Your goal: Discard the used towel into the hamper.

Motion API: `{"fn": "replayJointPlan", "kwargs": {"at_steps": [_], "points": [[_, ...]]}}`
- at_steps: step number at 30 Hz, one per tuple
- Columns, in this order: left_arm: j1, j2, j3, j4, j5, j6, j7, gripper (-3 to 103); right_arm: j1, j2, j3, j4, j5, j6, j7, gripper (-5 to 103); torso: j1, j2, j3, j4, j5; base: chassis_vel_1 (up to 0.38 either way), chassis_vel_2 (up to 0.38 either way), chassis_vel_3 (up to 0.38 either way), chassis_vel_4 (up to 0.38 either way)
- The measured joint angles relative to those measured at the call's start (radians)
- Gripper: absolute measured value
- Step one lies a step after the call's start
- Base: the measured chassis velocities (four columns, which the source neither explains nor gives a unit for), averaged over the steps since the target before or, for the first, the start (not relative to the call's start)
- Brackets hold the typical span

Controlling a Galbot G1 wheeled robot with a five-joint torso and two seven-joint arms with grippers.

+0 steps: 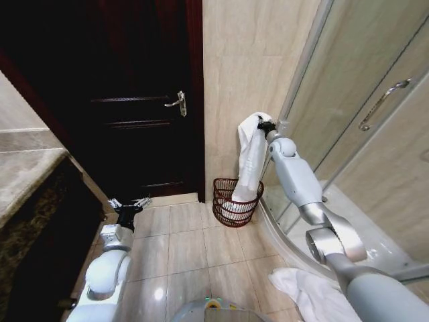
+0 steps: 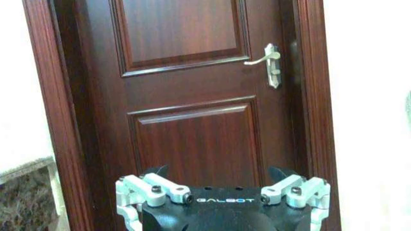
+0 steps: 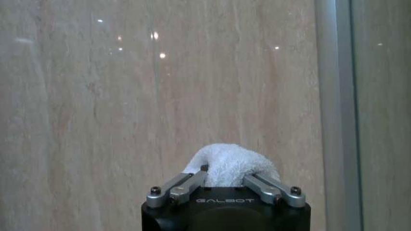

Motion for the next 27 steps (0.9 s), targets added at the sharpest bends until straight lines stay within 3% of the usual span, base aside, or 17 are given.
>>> {"fn": "replayJointPlan", "kwargs": {"at_steps": [27], "points": [[0.000,0.000,0.000,0.000,0.000,0.000,0.000,100,-0.017,-0.012,-0.001,0.006,0.005,0.005,-0.012,5,-0.052,-0.120,-0.067,0.0000,0.0000,0.000,0.000,0.000,0.000]]}}
